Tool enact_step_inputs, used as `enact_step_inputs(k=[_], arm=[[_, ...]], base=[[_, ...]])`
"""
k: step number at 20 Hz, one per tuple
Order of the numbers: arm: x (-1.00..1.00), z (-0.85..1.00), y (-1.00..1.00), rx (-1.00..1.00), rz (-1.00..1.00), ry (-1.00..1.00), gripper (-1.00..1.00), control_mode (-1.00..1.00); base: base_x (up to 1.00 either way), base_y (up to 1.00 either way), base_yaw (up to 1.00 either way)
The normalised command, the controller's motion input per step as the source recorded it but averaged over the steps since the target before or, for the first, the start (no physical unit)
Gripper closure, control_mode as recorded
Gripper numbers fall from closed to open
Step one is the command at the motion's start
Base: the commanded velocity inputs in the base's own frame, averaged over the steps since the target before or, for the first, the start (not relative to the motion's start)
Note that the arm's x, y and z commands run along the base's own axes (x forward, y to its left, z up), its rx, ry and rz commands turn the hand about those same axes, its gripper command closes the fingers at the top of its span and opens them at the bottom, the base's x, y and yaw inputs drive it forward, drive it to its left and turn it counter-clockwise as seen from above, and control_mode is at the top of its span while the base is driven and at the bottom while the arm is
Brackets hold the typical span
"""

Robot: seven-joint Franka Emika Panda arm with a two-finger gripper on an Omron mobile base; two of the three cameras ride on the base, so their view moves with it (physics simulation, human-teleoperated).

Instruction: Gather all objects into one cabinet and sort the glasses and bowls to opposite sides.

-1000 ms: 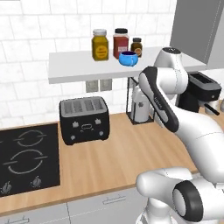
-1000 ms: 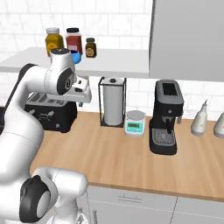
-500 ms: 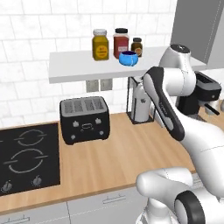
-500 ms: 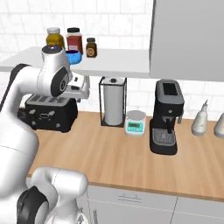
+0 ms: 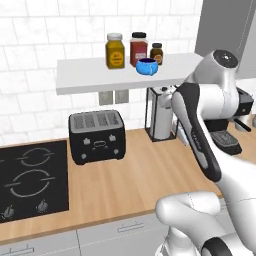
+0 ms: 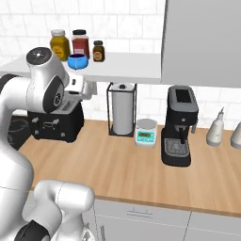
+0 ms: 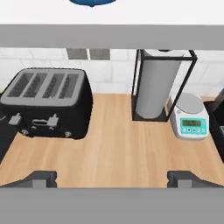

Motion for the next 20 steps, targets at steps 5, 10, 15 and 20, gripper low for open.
enact_step_inputs(k=[5,10,15,20], arm=[[0.00,0.53,0.00,0.00,0.00,-0.15,-1.00,-1.00],[0.06,0.51,0.00,0.00,0.00,-0.13,-1.00,-1.00],[0.12,0.43,0.00,0.00,0.00,-0.11,-1.00,-1.00],[0.13,0.19,0.01,0.00,0.00,-0.06,-1.00,-1.00]], base=[[0.00,0.00,0.00],[0.00,0.00,0.00],[0.00,0.00,0.00],[0.00,0.00,0.00]])
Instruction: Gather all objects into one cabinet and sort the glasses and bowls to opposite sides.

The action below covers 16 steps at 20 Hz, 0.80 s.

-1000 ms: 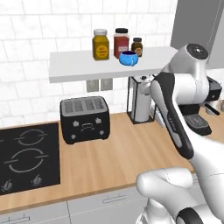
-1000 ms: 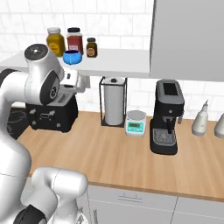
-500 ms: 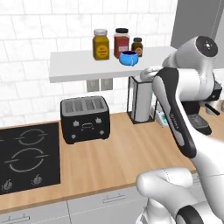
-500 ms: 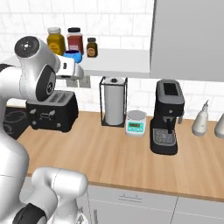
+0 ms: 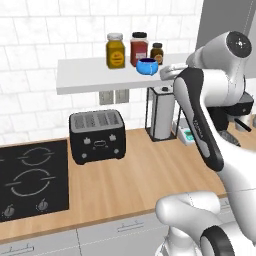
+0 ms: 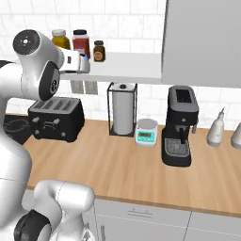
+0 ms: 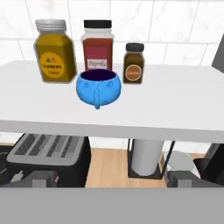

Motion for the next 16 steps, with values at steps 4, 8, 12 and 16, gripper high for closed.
enact_step_inputs(k=[4,8,12,16], arm=[[0.07,0.03,0.00,0.00,0.00,-0.04,-1.00,-1.00],[0.07,0.00,0.00,0.00,0.00,0.00,-1.00,-1.00],[0.01,0.00,0.00,0.00,0.00,0.00,-1.00,-1.00],[0.01,0.00,0.02,0.00,0.00,0.00,-1.00,-1.00]], base=[[0.00,0.00,0.00],[0.00,0.00,0.00],[0.00,0.00,0.00],[0.00,0.00,0.00]])
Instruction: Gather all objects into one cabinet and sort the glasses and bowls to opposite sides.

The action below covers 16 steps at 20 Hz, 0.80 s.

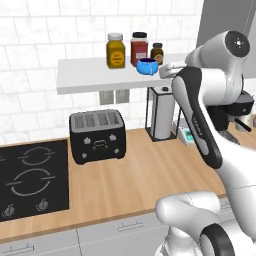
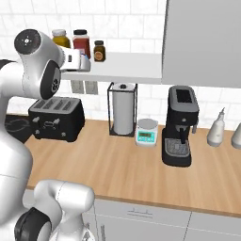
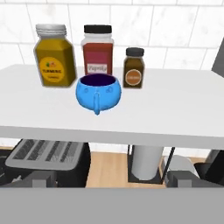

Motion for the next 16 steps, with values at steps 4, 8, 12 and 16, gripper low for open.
enact_step_inputs(k=[4,8,12,16], arm=[[0.16,0.00,0.06,0.00,0.00,0.00,-1.00,-1.00],[0.27,0.00,0.08,0.00,-0.02,0.00,-1.00,-1.00],[0.24,0.05,0.01,0.00,-0.01,0.00,-1.00,-1.00],[0.28,0.05,0.01,0.00,-0.02,0.00,-1.00,-1.00]], base=[[0.00,0.00,0.00],[0.00,0.00,0.00],[0.00,0.00,0.00],[0.00,0.00,0.00]])
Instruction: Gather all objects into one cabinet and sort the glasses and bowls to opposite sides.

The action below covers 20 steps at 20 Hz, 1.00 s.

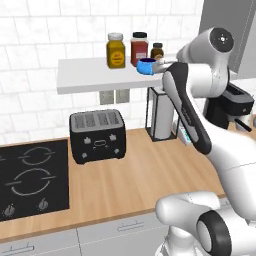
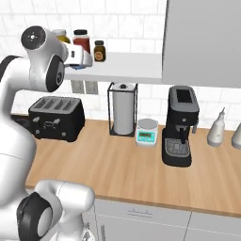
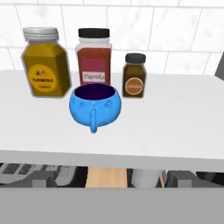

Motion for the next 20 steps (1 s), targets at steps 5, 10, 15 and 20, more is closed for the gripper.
enact_step_inputs(k=[5,10,15,20], arm=[[0.15,0.11,0.06,0.00,-0.01,0.00,-1.00,-1.00],[0.15,0.10,0.17,0.00,0.00,0.00,-1.00,-1.00],[0.24,0.00,0.10,0.00,0.00,0.00,-1.00,-1.00],[0.41,-0.02,0.02,0.00,0.00,0.00,-1.00,-1.00]], base=[[0.00,0.00,0.00],[0.00,0.00,0.00],[0.00,0.00,0.00],[0.00,0.00,0.00]])
